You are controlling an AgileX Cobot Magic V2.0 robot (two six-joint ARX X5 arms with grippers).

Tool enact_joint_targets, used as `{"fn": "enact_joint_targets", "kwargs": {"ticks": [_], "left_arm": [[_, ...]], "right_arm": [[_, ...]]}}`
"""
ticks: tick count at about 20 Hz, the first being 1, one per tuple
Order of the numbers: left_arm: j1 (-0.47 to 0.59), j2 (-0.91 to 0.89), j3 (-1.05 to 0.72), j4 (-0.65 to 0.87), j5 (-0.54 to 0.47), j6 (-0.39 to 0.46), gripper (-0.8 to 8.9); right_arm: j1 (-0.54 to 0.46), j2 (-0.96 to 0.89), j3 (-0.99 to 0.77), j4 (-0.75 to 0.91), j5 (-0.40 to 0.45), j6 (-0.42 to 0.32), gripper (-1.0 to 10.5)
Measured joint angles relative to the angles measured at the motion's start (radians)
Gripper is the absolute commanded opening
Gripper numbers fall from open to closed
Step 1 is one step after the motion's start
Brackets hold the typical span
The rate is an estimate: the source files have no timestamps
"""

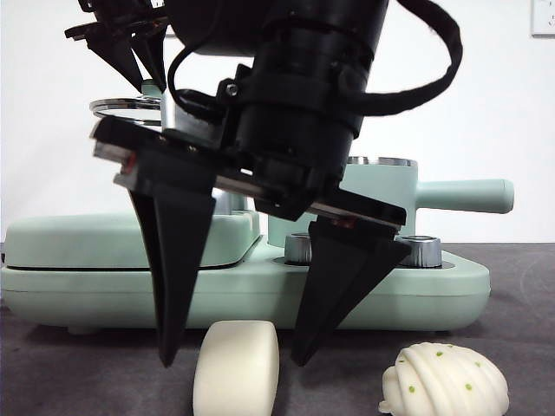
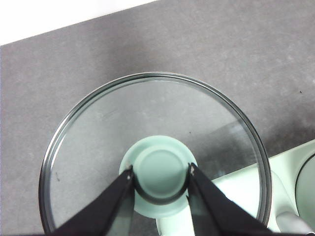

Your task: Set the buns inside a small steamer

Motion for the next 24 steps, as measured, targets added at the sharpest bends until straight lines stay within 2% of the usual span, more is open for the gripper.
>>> {"fn": "enact_joint_targets", "kwargs": {"ticks": [7,14,18,21,24], "left_arm": [[0.000,0.000,0.000,0.000,0.000,0.000,0.56],[0.000,0.000,0.000,0.000,0.000,0.000,0.56],[0.006,0.000,0.000,0.000,0.000,-0.001,0.56],[0.013,0.000,0.000,-0.001,0.000,-0.001,0.56],[0.017,0.000,0.000,-0.001,0.000,-0.001,0.56]], "right_arm": [[0.001,0.002,0.000,0.005,0.021,0.000,1.6],[0.000,0.002,0.019,-0.034,0.007,0.002,1.5],[-0.012,0.003,0.196,-0.225,-0.004,-0.018,1.5],[-0.040,0.003,0.394,-0.437,-0.003,-0.085,1.5],[-0.120,0.003,0.559,-0.511,0.001,-0.150,1.6]]}}
